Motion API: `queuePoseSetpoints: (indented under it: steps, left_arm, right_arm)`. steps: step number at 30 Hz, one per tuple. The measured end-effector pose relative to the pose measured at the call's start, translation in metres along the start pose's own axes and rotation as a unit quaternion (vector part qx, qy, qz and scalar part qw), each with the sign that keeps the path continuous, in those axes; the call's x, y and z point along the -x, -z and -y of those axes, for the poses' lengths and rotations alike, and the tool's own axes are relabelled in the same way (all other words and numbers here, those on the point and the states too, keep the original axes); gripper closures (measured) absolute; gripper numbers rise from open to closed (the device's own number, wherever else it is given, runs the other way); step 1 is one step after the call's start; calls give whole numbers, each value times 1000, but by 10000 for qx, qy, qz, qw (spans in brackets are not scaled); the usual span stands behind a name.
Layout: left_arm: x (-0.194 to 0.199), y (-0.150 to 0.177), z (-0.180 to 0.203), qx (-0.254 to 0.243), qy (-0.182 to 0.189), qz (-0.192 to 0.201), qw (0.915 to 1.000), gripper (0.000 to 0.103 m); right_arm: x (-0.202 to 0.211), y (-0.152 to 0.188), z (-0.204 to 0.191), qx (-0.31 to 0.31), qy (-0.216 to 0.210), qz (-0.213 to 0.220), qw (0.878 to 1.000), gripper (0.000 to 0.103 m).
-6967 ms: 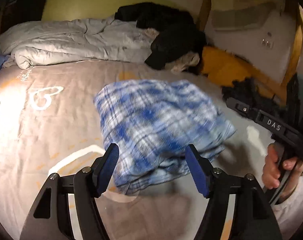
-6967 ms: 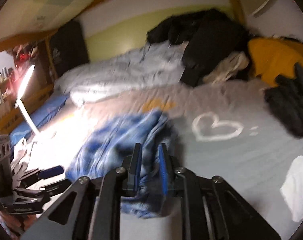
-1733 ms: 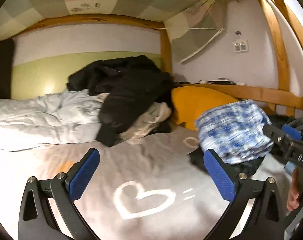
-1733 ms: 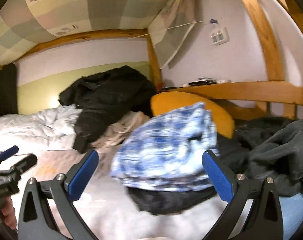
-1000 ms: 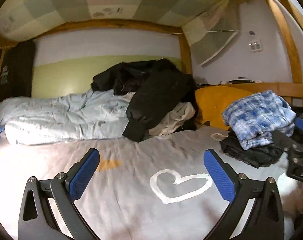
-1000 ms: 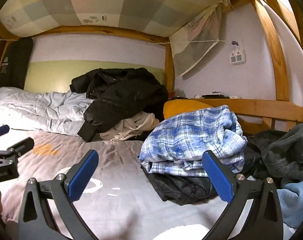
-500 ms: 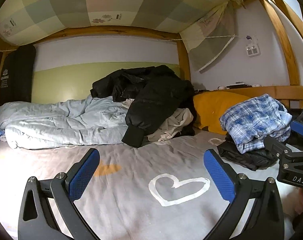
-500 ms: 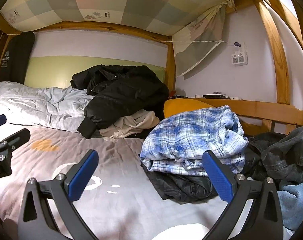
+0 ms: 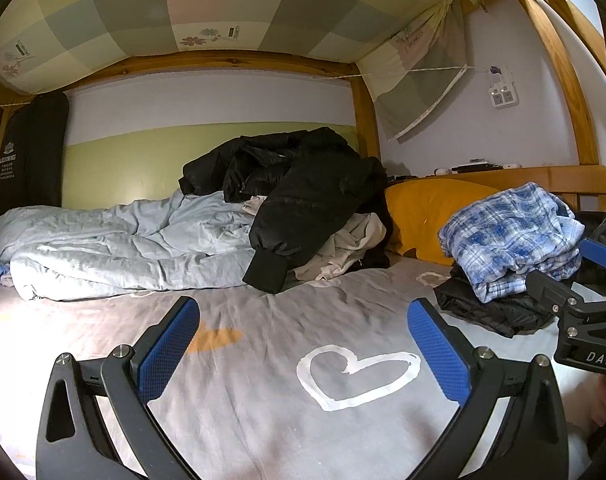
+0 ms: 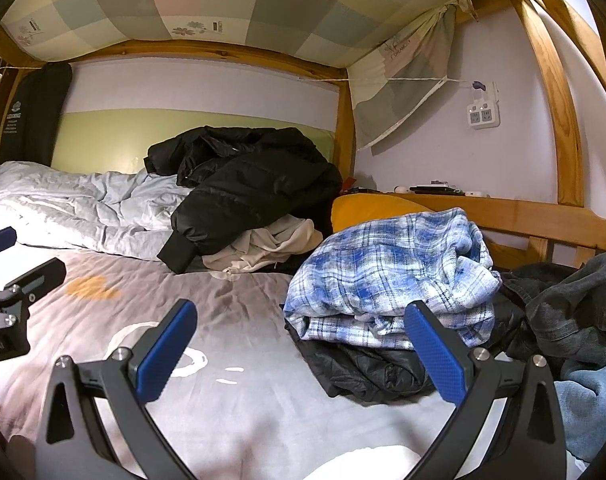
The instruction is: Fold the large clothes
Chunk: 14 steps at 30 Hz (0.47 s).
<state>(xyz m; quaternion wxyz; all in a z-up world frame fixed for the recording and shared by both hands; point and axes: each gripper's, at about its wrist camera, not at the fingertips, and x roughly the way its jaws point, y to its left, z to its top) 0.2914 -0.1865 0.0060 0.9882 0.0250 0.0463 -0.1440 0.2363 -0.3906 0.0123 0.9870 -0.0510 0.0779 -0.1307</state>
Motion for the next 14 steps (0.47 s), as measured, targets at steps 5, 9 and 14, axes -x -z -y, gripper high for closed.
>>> queuePoseSetpoints:
  steps: [5, 9, 14]
  left_arm:
    - [0, 1, 0, -15, 4, -1, 10000, 0]
    - [-2, 2, 1, -35, 3, -34, 10000, 0]
    - [-2, 2, 0, -35, 7, -54, 10000, 0]
  right_arm:
    - [0, 0, 0, 6, 1, 0, 10000, 0]
    - [0, 0, 0, 4, 0, 2, 10000, 0]
    - [0, 0, 0, 4, -3, 1, 10000, 0]
